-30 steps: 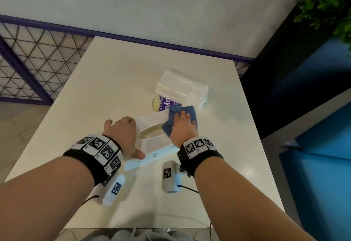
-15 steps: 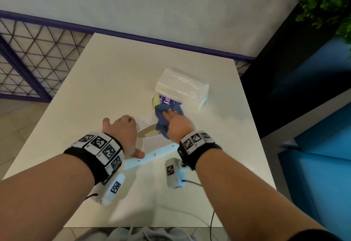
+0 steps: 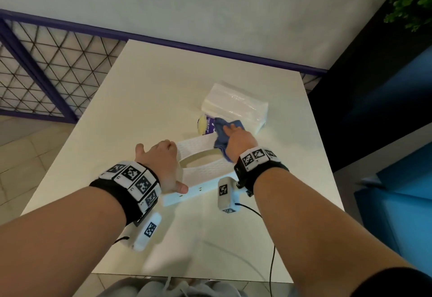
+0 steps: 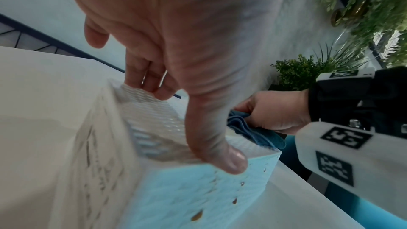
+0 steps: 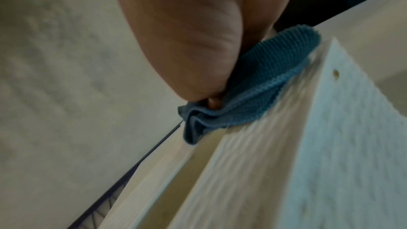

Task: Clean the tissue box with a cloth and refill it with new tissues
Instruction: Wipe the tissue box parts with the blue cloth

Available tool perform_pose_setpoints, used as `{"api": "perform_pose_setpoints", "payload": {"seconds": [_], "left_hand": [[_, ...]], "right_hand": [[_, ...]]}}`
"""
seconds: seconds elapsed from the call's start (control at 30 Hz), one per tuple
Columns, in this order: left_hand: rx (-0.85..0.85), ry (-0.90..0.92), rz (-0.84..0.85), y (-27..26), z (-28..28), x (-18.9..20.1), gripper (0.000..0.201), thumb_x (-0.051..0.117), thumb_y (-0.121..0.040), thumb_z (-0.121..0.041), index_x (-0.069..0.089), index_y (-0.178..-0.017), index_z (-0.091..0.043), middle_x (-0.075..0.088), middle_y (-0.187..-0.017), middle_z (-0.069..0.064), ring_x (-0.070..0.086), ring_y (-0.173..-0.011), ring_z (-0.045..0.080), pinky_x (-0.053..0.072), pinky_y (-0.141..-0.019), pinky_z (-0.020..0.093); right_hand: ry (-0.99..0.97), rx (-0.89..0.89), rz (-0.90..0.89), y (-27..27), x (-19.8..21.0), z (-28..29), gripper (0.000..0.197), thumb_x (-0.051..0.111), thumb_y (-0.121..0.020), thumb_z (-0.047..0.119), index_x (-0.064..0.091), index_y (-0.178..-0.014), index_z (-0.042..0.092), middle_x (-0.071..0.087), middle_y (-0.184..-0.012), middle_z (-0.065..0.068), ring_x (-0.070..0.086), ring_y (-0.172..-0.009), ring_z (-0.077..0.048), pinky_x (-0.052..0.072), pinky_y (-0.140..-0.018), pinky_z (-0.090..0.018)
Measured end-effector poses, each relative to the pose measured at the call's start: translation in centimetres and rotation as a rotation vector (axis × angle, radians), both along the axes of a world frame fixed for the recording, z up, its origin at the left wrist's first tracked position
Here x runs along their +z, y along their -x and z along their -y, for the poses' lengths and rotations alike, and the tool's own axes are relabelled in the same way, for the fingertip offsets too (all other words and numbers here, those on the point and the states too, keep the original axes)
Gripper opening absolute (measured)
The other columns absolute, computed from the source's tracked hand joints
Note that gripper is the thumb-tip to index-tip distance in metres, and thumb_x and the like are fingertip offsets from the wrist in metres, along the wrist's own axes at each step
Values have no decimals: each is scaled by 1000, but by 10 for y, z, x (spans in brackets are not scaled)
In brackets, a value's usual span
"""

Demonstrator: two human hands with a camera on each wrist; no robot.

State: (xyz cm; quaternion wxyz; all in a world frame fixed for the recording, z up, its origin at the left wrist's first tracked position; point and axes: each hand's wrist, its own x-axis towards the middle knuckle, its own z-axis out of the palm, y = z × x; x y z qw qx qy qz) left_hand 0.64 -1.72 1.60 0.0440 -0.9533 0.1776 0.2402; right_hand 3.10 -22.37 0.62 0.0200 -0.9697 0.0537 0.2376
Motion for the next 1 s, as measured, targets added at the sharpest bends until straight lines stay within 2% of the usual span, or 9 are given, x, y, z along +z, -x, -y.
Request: {"api": "perform_pose_setpoints", "payload": {"seconds": [0.13,0.3,0.4,0.5,0.53,0.6,0.7,0.8,1.0], "left_hand": [[6,19,0,0,-1,-2,120,65,-61,-75,14,-149,-13,17,-155,-1,31,-138,19,12,-111,55],[6,37,56,-1,1,-6,117,64,-60,-76,19,-148,-14,26,-150,-1,36,-134,19,17,-108,53],[1,95,39,-1,-6,-9,120,62,-56,-79,17,-148,-16,20,-154,-1,27,-141,18,12,-111,55],[32,140,8,-1,-19,-9,133,62,-54,-83,3,-152,-14,-1,-161,1,5,-148,14,8,-112,55],[47,141,8,-2,-23,-7,136,63,-50,-84,5,-152,-15,1,-161,1,7,-147,14,11,-111,55],[61,119,10,-2,-29,-3,132,68,-44,-82,19,-148,-17,19,-157,-1,24,-141,18,20,-106,52],[68,105,16,-3,-32,-1,114,74,-43,-76,36,-136,-22,42,-138,-5,45,-123,19,28,-97,47],[80,96,16,-6,-30,-3,111,73,-37,-79,43,-128,-24,47,-125,-6,51,-112,18,29,-92,45],[62,67,62,-8,-30,-8,85,71,-43,-71,47,-109,-23,48,-105,-8,51,-108,14,29,-88,43]], "right_hand": [[-5,-140,18,-2,-2,-25,68,52,-92,25,17,-149,10,19,-155,-13,26,-140,-32,32,-113,-44],[-147,83,-33,23,5,-61,59,51,-92,16,30,-147,17,26,-155,-9,35,-137,-31,39,-107,-43],[-402,-64,70,31,35,-36,41,49,-88,5,63,-125,16,63,-124,-9,59,-105,-23,46,-86,-25],[-568,-305,265,35,63,2,28,54,-84,5,73,-103,14,70,-95,-6,61,-77,-15,46,-67,-15],[-528,-324,310,35,66,13,25,54,-86,9,72,-103,13,70,-95,-7,63,-81,-18,48,-69,-18],[-360,-255,235,30,58,26,32,49,-93,16,63,-122,12,64,-120,-14,60,-109,-28,47,-88,-29],[-82,-62,-11,34,19,11,55,38,-100,22,18,-151,14,11,-160,-12,19,-145,-31,23,-115,-37],[-82,-61,3,36,-5,-20,65,39,-98,23,3,-152,17,-7,-161,-7,-1,-149,-30,12,-119,-47],[-257,272,-5,51,-11,-119,67,44,-97,27,7,-152,17,-2,-162,-7,-1,-149,-27,10,-118,-46]]}}
